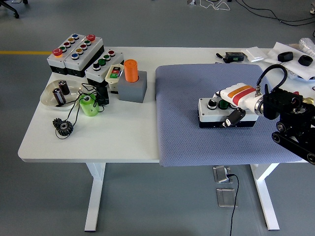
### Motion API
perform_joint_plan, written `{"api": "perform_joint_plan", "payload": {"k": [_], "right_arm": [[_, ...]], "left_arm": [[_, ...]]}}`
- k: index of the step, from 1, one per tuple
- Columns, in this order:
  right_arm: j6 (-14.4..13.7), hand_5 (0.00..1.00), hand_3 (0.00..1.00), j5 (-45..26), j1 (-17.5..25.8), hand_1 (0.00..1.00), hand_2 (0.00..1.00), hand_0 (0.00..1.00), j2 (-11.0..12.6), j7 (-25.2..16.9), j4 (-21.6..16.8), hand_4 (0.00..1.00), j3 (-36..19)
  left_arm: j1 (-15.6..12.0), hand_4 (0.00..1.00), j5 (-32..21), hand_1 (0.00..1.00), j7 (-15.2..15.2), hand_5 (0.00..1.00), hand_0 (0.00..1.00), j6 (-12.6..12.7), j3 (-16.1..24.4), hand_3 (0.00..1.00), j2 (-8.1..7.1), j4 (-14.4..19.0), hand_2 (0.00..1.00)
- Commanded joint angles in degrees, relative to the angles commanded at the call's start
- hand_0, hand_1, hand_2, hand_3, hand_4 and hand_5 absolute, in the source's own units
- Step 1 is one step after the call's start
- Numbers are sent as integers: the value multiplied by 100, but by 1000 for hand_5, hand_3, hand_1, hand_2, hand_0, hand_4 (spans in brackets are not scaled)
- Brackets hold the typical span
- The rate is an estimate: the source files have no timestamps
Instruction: Pick up the button,place it on the desk,press the button,press the button
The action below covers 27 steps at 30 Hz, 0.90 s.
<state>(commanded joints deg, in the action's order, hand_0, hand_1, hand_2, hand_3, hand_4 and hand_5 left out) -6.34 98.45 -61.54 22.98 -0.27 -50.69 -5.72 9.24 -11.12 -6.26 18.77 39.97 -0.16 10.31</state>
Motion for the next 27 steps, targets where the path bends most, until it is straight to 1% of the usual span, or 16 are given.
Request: {"api": "perform_joint_plan", "payload": {"k": [4, 5, 10, 11, 16, 17, 22, 23, 27], "right_arm": [[71, 219, 605, 50, 20, 422, 595, 489, 6, 46, 1, 719, -6], [84, 225, 720, 53, 22, 537, 719, 571, 7, 41, 3, 740, -9], [218, 225, 720, 70, 24, 537, 719, 571, 26, 54, 2, 740, -18], [232, 240, 837, 69, 26, 621, 817, 639, 29, 54, 1, 771, -18], [378, 240, 837, 33, 46, 621, 817, 639, 64, 82, -16, 771, -30], [408, 261, 946, 17, 47, 700, 899, 724, 68, 92, -23, 795, -36], [604, 261, 946, -61, 36, 700, 899, 724, 89, 141, -53, 795, -65], [658, 301, 998, -90, 41, 774, 950, 818, 105, 138, -67, 863, -80], [778, 301, 998, -155, 40, 774, 950, 818, 152, 123, -94, 863, -65]], "left_arm": [[10, 320, 13, 704, 3, 936, 656, 2, 6, 508, 0, 0, 727], [13, 321, 22, 704, 4, 937, 656, 4, 16, 508, 1, 0, 727], [16, 321, 50, 704, 9, 937, 656, 14, 53, 508, 1, 0, 727], [16, 321, 51, 704, 10, 936, 656, 15, 54, 507, 1, 0, 728], [20, 321, 59, 704, 13, 936, 656, 17, 68, 507, 0, 0, 728], [20, 322, 62, 704, 15, 937, 656, 18, 66, 507, -1, 0, 728], [23, 322, 70, 704, 16, 937, 656, 22, 63, 507, -3, 0, 728], [25, 320, 74, 704, 16, 936, 656, 22, 64, 507, -5, 0, 727], [33, 320, 59, 704, 14, 936, 656, 21, 45, 507, -11, 0, 727]]}}
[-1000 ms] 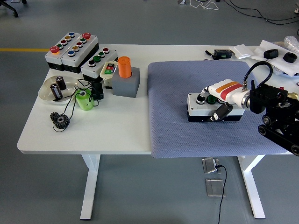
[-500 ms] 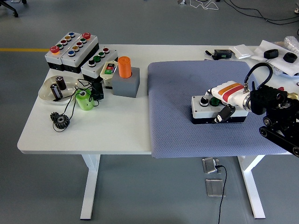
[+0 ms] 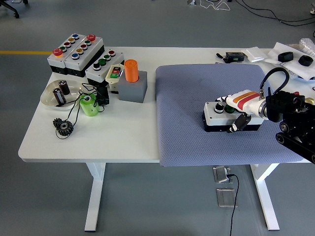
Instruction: Pick up the button,place it on the desk,press the button,press the button
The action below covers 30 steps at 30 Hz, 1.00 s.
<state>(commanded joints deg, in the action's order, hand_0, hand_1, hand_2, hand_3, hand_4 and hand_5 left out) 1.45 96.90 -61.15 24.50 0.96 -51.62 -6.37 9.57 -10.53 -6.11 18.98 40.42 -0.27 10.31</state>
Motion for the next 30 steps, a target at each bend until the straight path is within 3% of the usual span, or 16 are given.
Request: {"api": "perform_joint_plan", "payload": {"k": [1, 2, 7, 8, 22, 30], "right_arm": [[12, 301, 998, -12, 0, 774, 950, 818, 8, -3, -4, 863, -1], [22, 310, 998, -33, 1, 862, 981, 897, 19, -12, -13, 886, -9], [124, 310, 998, -174, 42, 862, 981, 897, 36, -20, -69, 886, -26], [146, 316, 998, -200, 51, 902, 998, 925, 38, -18, -83, 887, -24], [379, 326, 998, -537, 221, 931, 998, 953, 226, 100, -387, 890, -287], [422, 338, 998, -657, 202, 932, 998, 958, 209, 123, -396, 910, -249]], "left_arm": [[1, 320, -2, 704, -1, 936, 656, 0, 2, 507, 1, 0, 727], [1, 319, -5, 704, -1, 934, 656, -1, 4, 507, 2, 0, 727], [-46, 319, -6, 704, 11, 934, 656, 5, -1, 507, 27, 0, 727], [-58, 319, -12, 704, 11, 937, 656, 4, -7, 507, 27, 0, 727], [-191, 318, 27, 704, 8, 937, 656, -3, -62, 507, 27, 0, 728], [-176, 318, 86, 702, 19, 940, 656, 10, -20, 507, 27, 0, 727]]}}
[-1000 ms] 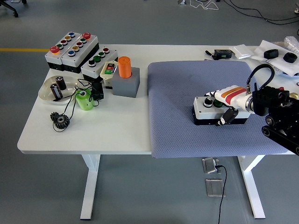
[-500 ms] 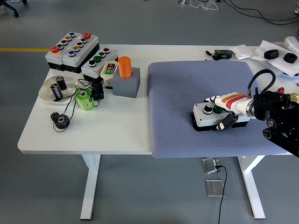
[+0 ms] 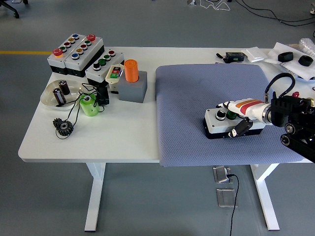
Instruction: Pick up the button,place it on the desk,press the button,press the button
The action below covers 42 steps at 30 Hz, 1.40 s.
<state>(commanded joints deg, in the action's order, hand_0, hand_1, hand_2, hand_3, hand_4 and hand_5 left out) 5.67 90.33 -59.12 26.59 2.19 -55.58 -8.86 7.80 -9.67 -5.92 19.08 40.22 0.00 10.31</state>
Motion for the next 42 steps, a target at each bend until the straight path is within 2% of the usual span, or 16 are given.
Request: {"api": "perform_joint_plan", "payload": {"k": [13, 22, 32, 37, 42], "right_arm": [[244, 323, 998, -577, -8, 965, 998, 976, -27, 115, 73, 933, -50], [436, 319, 998, -680, -31, 969, 998, 979, 63, 253, -21, 965, -250], [214, 296, 998, -752, -23, 968, 998, 963, 80, 280, -83, 960, -387], [330, 296, 998, -669, 0, 968, 998, 963, 154, 337, -228, 960, -546], [546, 297, 998, -640, 82, 971, 998, 972, 387, 546, -579, 965, -664]], "left_arm": [[41, 317, -28, 702, -19, 941, 655, -6, 24, 507, 0, 0, 727], [91, 318, -67, 702, -27, 942, 654, -13, 7, 505, -16, 0, 726], [125, 319, -89, 701, -31, 944, 655, -11, -7, 504, -15, 0, 725], [117, 319, -92, 701, -34, 944, 655, -12, -5, 504, -8, 0, 725], [66, 319, -59, 701, -30, 944, 655, -11, 1, 505, -2, 0, 726]]}}
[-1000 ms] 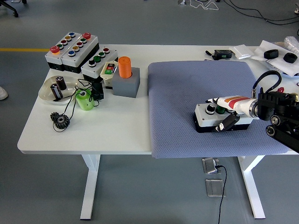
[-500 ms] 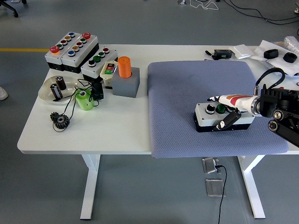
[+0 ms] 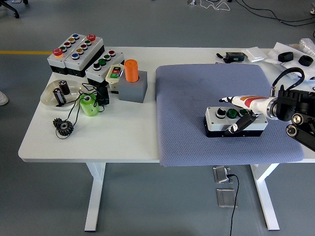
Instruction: Pick up the button,place it on the desk,press the button,press the button
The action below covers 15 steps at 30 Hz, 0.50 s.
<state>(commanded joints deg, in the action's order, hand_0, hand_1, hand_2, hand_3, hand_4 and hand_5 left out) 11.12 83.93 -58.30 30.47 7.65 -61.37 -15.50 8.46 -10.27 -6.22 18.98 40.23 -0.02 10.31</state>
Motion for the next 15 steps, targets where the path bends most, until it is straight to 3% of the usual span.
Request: {"api": "perform_joint_plan", "payload": {"k": [7, 13, 15], "right_arm": [[-41, 306, 998, -136, 278, 974, 998, 969, 509, -1, -721, 983, -494], [-526, 309, 998, -99, 499, 956, 998, 957, 918, -201, -1300, 986, -1167], [-660, 329, 998, -142, 584, 909, 998, 933, 1071, -221, -1532, 967, -1425]], "left_arm": [[-71, 318, 93, 701, 5, 943, 655, 12, 41, 503, 2, 0, 726], [-61, 317, 184, 702, 19, 943, 655, 21, 110, 503, -2, 0, 726], [-60, 317, 189, 702, 19, 942, 655, 22, 126, 503, 0, 0, 726]]}}
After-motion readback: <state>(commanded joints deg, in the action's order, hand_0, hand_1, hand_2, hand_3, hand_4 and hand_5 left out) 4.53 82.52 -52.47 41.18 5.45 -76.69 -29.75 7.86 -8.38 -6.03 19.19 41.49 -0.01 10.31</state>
